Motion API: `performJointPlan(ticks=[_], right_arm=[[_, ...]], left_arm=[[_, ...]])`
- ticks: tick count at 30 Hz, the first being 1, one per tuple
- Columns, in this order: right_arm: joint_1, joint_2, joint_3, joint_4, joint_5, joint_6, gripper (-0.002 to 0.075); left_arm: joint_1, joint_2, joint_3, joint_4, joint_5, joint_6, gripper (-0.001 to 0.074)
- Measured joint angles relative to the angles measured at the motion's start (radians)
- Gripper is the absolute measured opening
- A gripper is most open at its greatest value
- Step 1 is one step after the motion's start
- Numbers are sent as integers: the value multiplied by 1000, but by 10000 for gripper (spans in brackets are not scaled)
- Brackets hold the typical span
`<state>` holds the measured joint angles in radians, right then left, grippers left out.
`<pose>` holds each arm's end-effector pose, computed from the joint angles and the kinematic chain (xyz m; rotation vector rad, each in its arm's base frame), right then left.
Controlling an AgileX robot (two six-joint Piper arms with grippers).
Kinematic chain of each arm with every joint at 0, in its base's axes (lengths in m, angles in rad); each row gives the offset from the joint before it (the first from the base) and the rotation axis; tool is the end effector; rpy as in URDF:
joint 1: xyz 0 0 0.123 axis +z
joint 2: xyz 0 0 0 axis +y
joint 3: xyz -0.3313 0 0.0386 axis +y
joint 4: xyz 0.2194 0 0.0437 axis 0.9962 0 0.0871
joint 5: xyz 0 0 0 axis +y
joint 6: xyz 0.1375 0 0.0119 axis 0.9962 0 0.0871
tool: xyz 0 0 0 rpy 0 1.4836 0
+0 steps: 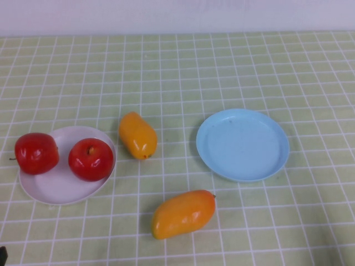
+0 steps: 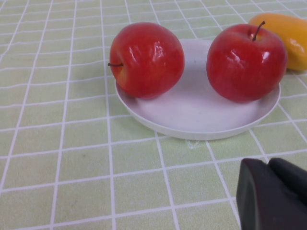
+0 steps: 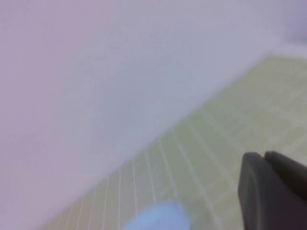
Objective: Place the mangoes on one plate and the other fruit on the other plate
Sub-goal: Put another type of fruit in the right plate
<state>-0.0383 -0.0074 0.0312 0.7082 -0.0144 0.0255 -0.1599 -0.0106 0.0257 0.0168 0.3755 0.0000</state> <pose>0.0264 -0.0022 0.2078 0.5798 1.4065 0.5517 0.0199 -0.0023 0.1571 0.1601 1.8684 -0.0936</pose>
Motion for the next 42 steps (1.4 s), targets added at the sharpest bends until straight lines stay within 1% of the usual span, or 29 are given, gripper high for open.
performJointPlan(ticks=[2,6,12,18,22,24,26,28,31,34,36,38,39,41,42], right_arm=[[0,0,-16,8,108,0,-16],[0,35,-118,10,354,0,-16],[0,269,-314,-38,645,-51,-17],[0,574,-510,-198,830,-78,-16],[13,798,-646,-287,890,-97,-16],[63,921,-729,-337,892,-101,-16],[132,1003,-787,-366,890,-101,-16],[229,1108,-869,-379,888,-101,-16],[346,1237,-976,-395,885,-99,-16],[481,1366,-1081,-418,885,-126,-16],[565,1439,-1145,-431,885,-198,-16],[631,1487,-1193,-431,885,-313,-15],[664,1518,-1225,-431,885,-403,-10],[716,1556,-1267,-431,885,-519,15],[740,1575,-1287,-429,885,-589,39]], left_arm=[[0,0,0,2,0,0,4],[0,0,0,2,0,0,4],[0,0,0,2,0,0,4],[0,0,0,2,0,0,4],[0,0,0,2,0,0,4],[0,0,0,2,0,0,4],[0,0,0,2,0,0,4],[0,0,0,2,0,0,4],[0,0,0,2,0,0,4],[0,0,0,2,0,0,4],[0,0,0,2,0,0,4],[0,0,0,2,0,0,4],[0,0,0,2,0,0,4],[0,0,0,2,0,0,4],[0,0,0,2,0,0,4]])
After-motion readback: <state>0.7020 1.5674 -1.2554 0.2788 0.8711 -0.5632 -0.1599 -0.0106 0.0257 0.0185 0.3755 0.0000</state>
